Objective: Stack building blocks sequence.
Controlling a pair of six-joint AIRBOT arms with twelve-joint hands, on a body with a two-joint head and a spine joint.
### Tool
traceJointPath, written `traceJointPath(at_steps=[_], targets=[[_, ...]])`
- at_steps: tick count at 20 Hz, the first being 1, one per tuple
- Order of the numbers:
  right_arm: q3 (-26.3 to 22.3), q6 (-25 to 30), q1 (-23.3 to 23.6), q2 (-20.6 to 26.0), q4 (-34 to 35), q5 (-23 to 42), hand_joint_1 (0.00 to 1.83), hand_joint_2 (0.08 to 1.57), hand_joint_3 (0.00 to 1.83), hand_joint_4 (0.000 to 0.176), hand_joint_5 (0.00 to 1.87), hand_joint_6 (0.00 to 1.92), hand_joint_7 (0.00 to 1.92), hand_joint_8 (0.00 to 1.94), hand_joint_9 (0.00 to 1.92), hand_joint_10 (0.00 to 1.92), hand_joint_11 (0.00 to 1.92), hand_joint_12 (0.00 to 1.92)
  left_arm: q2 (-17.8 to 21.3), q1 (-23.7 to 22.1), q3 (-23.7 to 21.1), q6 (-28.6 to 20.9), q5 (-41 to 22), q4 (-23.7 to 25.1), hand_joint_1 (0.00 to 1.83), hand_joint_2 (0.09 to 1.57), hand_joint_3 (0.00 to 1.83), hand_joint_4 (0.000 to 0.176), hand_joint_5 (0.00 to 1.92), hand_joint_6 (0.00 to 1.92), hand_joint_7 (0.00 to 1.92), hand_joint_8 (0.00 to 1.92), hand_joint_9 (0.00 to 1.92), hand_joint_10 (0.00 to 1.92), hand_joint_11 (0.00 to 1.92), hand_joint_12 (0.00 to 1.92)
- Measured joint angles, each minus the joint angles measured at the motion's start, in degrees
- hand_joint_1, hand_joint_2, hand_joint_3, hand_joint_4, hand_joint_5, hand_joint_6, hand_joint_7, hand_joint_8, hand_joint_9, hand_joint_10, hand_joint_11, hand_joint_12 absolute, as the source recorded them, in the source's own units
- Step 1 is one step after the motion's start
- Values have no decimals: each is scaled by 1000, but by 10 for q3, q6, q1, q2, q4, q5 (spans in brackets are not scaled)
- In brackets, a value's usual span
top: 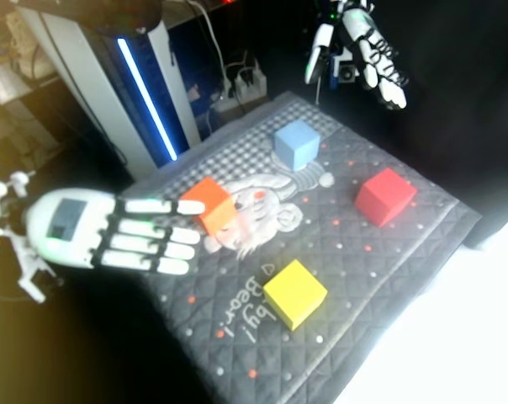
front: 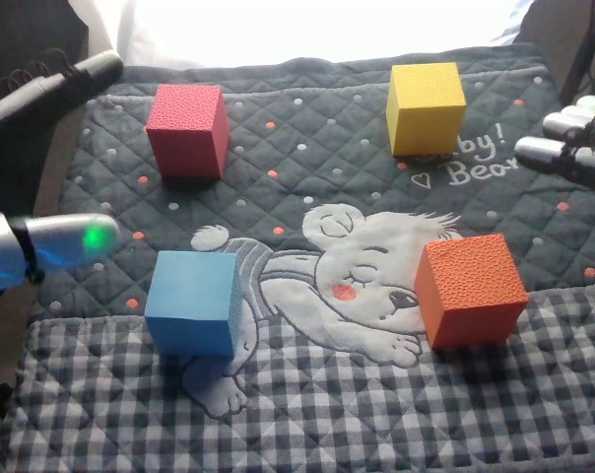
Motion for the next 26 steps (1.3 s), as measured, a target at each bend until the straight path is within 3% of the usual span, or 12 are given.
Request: traceJointPath(at_steps=[2,4,6,7,11,12,16,17,22,26], targets=[[0,7,0,5,-3,-6,641,1228,2,71,346,0,379,0,399,0,484,30,0,0,1,-1,15,16,739,835,0,118,366,0,201,2,172,4,0,704],[0,11,0,12,0,-2,681,1245,6,57,355,3,355,0,351,0,446,10,0,-5,2,-5,40,36,761,759,0,137,283,0,112,0,148,0,0,693],[0,11,0,12,1,-1,695,1254,7,55,367,6,344,1,327,0,419,0,0,-10,2,-9,55,56,782,719,0,168,218,0,80,2,126,4,0,664],[0,11,0,12,-2,-1,732,1258,5,60,373,6,345,1,318,0,404,1,0,-14,5,-8,75,73,781,690,0,174,154,0,44,0,83,1,0,627],[-5,12,0,12,-2,9,771,1236,0,58,374,4,292,0,254,0,328,0,-1,-54,11,-9,146,129,665,659,0,176,99,1,65,8,112,15,0,1070],[-6,12,0,12,-4,14,778,1234,0,66,367,1,268,0,228,0,297,0,-1,-71,13,-9,166,149,698,665,1,176,147,4,105,6,144,14,0,1093],[-7,13,0,14,-3,22,813,1226,0,65,377,5,286,8,238,5,306,7,-22,-161,29,-19,266,252,799,650,0,176,243,13,150,6,155,7,0,1002],[-7,13,0,14,-3,22,790,1232,0,74,366,1,285,5,226,1,277,2,-28,-167,29,-22,278,265,798,652,0,176,251,14,143,3,149,4,0,1002],[-7,13,0,14,-3,21,762,1229,1,66,395,6,310,5,223,0,232,2,-47,-186,43,-28,327,297,738,696,10,176,197,0,106,0,123,0,0,883],[-8,13,-5,14,-2,24,709,1241,6,58,412,7,310,2,209,0,218,2,-68,-192,49,-29,347,307,768,725,4,176,292,8,169,6,183,10,0,971]])
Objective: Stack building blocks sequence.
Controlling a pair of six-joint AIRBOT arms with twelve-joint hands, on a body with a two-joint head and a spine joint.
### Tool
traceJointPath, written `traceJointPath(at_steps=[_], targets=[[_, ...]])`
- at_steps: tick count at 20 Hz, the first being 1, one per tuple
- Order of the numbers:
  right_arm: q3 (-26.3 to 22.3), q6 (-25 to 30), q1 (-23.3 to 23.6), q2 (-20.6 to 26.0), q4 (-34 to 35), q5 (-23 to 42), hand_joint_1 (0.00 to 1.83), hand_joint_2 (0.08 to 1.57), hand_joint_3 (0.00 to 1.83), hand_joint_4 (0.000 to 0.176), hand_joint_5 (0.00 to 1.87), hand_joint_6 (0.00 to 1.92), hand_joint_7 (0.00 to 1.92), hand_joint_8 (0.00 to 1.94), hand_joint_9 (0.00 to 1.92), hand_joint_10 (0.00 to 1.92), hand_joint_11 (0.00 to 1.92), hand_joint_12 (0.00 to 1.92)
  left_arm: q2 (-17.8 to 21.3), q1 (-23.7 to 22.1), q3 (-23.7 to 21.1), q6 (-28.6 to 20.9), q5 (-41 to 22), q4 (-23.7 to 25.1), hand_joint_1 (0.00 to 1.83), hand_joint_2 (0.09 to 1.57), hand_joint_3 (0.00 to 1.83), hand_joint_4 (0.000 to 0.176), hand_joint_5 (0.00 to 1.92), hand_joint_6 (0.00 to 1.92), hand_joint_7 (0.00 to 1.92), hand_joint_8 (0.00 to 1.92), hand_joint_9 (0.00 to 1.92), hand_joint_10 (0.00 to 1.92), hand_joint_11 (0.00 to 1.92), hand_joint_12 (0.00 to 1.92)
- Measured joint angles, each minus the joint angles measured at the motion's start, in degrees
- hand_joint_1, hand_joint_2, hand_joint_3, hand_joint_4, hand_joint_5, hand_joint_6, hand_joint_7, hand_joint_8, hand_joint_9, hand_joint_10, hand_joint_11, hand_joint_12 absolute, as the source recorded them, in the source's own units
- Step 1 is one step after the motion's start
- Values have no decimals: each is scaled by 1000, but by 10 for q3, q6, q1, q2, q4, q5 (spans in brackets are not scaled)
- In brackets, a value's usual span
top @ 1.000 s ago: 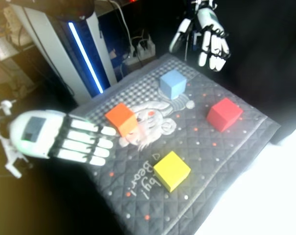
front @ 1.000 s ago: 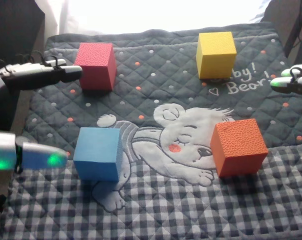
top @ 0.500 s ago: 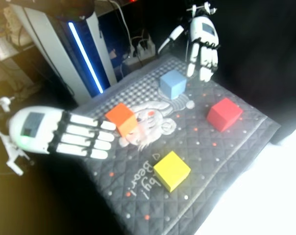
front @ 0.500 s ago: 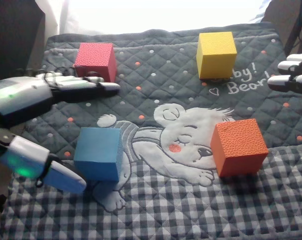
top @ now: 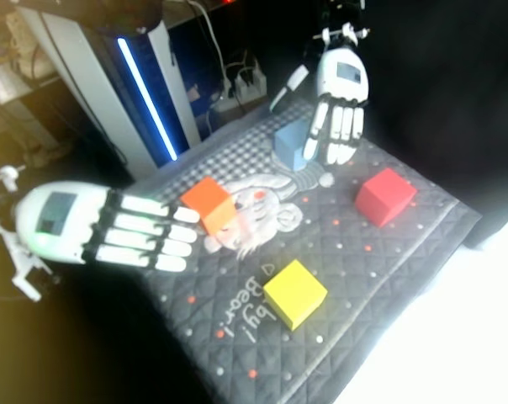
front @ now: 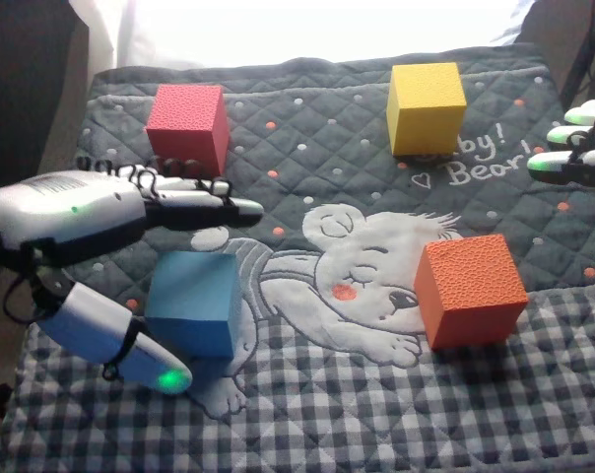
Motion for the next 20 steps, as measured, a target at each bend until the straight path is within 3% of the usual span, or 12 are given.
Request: traceJointPath(at_steps=[2,3,4,5,6,7,10,12,17,18,19,20], targets=[[0,0,0,0,-2,-2,704,1262,11,66,414,5,314,2,232,9,234,8,-3,0,3,0,3,1,843,841,6,132,473,8,537,16,450,26,71,1147],[0,0,0,0,-1,0,705,1269,13,68,413,4,315,2,236,9,239,10,-3,0,3,0,3,-1,893,886,5,71,624,13,698,20,588,41,152,1198],[0,0,0,0,-1,0,705,1269,13,68,413,4,315,2,236,9,239,10,-3,-1,3,0,3,-1,893,886,5,71,624,13,698,20,588,41,152,1198],[0,0,0,0,-1,0,686,1275,9,66,418,3,335,6,258,11,246,10,-4,-1,3,-1,2,-2,1249,1088,5,0,1068,563,977,1136,855,724,302,1488],[0,0,0,0,-1,0,686,1275,9,66,418,3,335,6,258,11,246,10,-4,-1,3,-4,-4,-7,1249,1088,5,0,1068,563,977,1136,855,724,302,1488],[0,0,-2,0,0,0,678,1277,8,65,416,2,342,7,264,11,265,17,-4,-2,3,-2,-10,-7,1271,1095,2,0,1118,504,972,1229,865,1062,416,1518],[0,0,-3,0,0,-1,654,1302,11,61,413,0,331,0,265,6,294,24,-3,-3,3,-7,-20,-7,1389,1067,0,0,1218,347,1110,824,904,1331,589,1445],[0,0,-3,0,0,0,687,1310,6,59,416,1,335,1,283,8,315,27,12,-17,3,-7,-37,-9,1390,1067,0,0,1149,514,1087,800,943,1243,619,1334],[0,0,-3,0,0,0,669,1324,7,56,411,1,321,1,270,3,315,19,41,-72,13,-18,-91,-24,1297,1040,1,0,1375,23,1083,1062,1137,759,942,1237],[0,0,-3,0,0,-1,668,1328,7,55,415,3,322,2,278,6,329,24,41,-86,23,-24,-91,-20,1244,978,0,0,1460,36,1089,1285,1127,1429,1073,1664],[0,0,-4,0,0,0,667,1328,7,61,419,4,325,3,283,8,342,29,38,-101,40,-29,-87,-27,1232,966,0,0,1477,36,1127,1127,1167,1448,1146,1651],[0,0,-6,0,0,0,648,1333,6,62,415,1,323,1,278,4,334,23,32,-115,58,-29,-86,-40,1287,1013,0,0,1412,18,1138,992,1110,1021,957,1478]])
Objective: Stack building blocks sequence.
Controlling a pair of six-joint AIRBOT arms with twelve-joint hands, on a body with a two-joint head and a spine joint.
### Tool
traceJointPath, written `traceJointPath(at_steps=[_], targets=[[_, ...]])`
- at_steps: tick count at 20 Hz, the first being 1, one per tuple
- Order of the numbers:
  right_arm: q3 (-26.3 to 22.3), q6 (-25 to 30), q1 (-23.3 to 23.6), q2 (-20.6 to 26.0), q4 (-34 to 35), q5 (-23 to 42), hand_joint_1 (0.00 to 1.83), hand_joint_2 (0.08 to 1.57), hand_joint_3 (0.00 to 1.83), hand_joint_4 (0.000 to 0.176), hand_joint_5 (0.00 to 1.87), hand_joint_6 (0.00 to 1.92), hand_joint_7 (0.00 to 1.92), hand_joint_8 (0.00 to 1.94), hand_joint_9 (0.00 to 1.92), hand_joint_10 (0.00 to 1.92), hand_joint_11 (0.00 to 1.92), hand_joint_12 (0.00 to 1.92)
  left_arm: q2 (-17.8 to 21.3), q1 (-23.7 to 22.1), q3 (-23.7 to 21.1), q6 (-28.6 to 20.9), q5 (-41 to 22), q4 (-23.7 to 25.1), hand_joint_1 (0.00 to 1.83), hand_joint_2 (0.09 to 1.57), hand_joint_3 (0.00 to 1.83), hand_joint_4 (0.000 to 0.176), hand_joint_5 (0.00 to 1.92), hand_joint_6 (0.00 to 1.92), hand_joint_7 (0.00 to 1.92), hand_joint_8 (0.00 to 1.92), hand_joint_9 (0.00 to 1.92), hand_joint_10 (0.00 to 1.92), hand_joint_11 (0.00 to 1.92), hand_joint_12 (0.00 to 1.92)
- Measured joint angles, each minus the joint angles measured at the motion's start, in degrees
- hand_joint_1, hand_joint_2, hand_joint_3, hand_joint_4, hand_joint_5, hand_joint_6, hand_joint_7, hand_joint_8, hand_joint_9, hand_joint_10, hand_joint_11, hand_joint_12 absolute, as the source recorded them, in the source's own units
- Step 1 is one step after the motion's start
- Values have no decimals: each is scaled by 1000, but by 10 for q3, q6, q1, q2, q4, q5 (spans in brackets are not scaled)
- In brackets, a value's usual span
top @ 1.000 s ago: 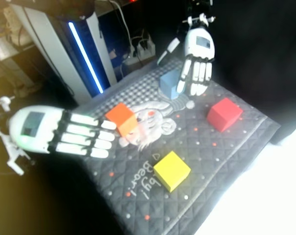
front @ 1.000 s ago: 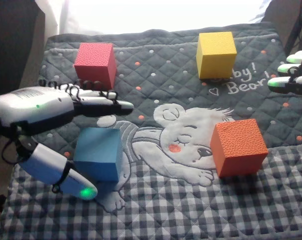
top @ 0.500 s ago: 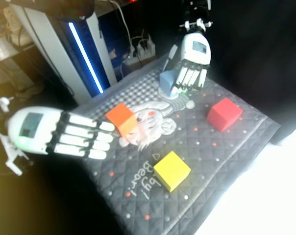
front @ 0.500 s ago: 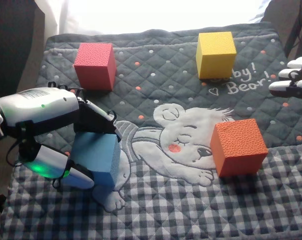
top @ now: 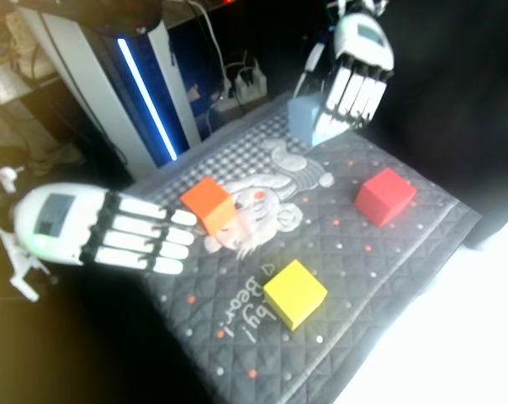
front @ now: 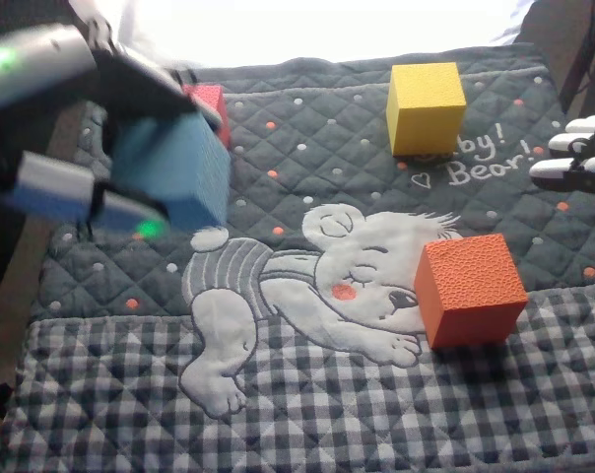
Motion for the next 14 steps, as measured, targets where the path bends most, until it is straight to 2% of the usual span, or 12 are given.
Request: traceJointPath(at_steps=[1,2,3,4,5,6,7,8,10,11,12,14], targets=[[0,0,-1,0,1,-2,639,1331,4,62,413,0,322,1,278,3,337,23,-9,-14,18,1,8,-14,1296,1016,1,0,1409,10,1154,921,1152,796,932,1425],[1,0,-1,-2,2,-2,633,1327,2,49,420,3,338,6,287,6,346,25,-18,-32,36,1,23,-20,1377,1052,0,0,1373,1,1087,923,984,1187,779,1441],[1,0,-1,-3,2,-2,607,1319,0,51,421,2,337,4,285,4,351,24,-30,-53,51,1,43,-19,1403,1009,11,0,1335,140,1257,478,1078,1043,872,1249],[1,0,-1,-3,2,-2,597,1312,0,54,423,3,336,3,285,3,350,23,-40,-71,62,0,62,-10,1405,1001,3,0,1277,299,1384,169,1128,1029,913,1226],[2,0,-1,-4,2,-1,591,1307,0,60,428,4,341,5,298,8,363,28,-60,-98,78,1,92,11,1404,1002,0,0,1206,452,1425,61,1154,1005,963,1215],[2,0,0,-5,1,-1,594,1312,0,59,428,4,349,6,310,11,377,32,-77,-116,90,0,110,13,1325,989,0,0,1243,384,1420,294,1159,779,431,1309],[2,0,-1,-6,1,0,578,1308,0,57,431,3,353,5,311,8,374,27,-88,-125,100,0,119,14,1393,1006,0,0,1173,450,1437,181,1099,1004,441,1299],[2,0,-1,-7,1,-1,572,1302,0,61,427,1,352,4,310,6,373,25,-100,-129,111,0,126,13,1403,1020,0,0,1097,600,1387,189,1111,979,725,1171],[5,0,-1,-9,3,-1,576,1300,0,60,427,1,350,1,307,3,372,22,-110,-133,125,0,154,14,1403,1030,1,0,1075,684,1281,323,1114,1013,1004,1042],[7,0,-1,-10,7,-2,580,1305,0,59,425,0,350,1,306,2,371,20,-112,-137,131,1,171,18,1402,1031,2,0,1072,719,1272,304,1117,1018,1031,1024],[7,0,-1,-10,8,-2,585,1311,2,52,427,1,348,0,303,1,368,18,-112,-140,137,1,180,18,1300,1010,4,0,1173,641,1301,397,1179,802,1027,1189],[7,0,-1,-10,5,-1,605,1313,1,52,422,0,351,0,306,2,372,17,-112,-144,145,3,195,15,1399,1014,0,0,1171,583,1339,194,1116,981,885,1120]])
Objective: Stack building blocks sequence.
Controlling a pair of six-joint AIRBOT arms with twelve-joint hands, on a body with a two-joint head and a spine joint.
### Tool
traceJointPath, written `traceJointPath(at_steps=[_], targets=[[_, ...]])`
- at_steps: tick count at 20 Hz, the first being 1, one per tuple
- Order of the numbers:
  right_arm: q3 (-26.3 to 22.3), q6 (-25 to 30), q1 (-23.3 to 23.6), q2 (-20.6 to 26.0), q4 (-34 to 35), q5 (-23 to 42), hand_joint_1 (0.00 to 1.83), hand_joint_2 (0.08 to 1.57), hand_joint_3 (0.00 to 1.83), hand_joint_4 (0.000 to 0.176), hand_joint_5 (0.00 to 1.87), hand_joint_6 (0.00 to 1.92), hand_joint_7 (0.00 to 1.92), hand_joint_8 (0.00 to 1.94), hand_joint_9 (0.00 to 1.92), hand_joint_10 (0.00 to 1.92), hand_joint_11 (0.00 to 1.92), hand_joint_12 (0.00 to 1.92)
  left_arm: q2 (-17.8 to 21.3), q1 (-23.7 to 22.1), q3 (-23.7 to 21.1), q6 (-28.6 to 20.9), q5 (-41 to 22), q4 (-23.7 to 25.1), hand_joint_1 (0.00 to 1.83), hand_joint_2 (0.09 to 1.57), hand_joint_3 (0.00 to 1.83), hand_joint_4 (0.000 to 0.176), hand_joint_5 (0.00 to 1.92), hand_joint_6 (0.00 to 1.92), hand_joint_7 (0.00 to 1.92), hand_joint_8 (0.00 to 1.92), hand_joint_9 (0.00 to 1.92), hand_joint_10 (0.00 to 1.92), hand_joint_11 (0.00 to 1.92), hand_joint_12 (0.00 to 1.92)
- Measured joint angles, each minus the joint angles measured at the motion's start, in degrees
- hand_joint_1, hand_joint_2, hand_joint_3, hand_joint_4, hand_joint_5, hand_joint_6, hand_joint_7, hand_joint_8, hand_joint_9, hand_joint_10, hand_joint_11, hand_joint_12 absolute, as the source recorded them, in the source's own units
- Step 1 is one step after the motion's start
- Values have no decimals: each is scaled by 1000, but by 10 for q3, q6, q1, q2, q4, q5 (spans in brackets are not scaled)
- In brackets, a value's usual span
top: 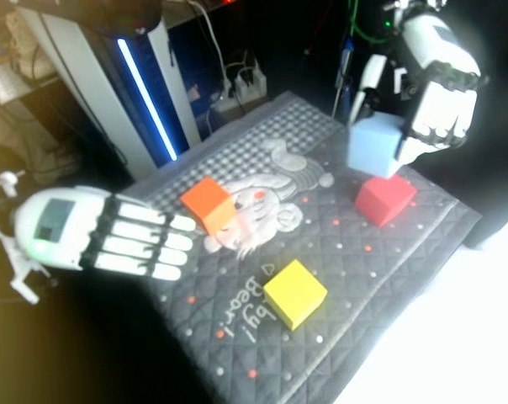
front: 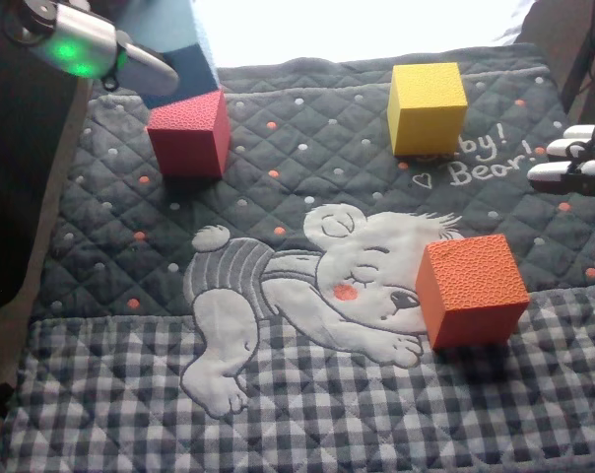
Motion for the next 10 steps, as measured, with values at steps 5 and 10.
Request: traceJointPath(at_steps=[5,10], targets=[[0,0,0,0,1,0,626,1312,0,57,428,1,357,3,317,3,386,15,-9,-7,7,9,24,0,1398,1013,0,0,1220,448,1306,281,1110,1057,890,1317],[0,0,0,-4,0,-1,605,1309,0,57,423,2,358,2,305,0,364,2,-23,-11,23,14,36,0,1303,1040,0,0,1343,30,1133,983,1102,1244,956,1685]])
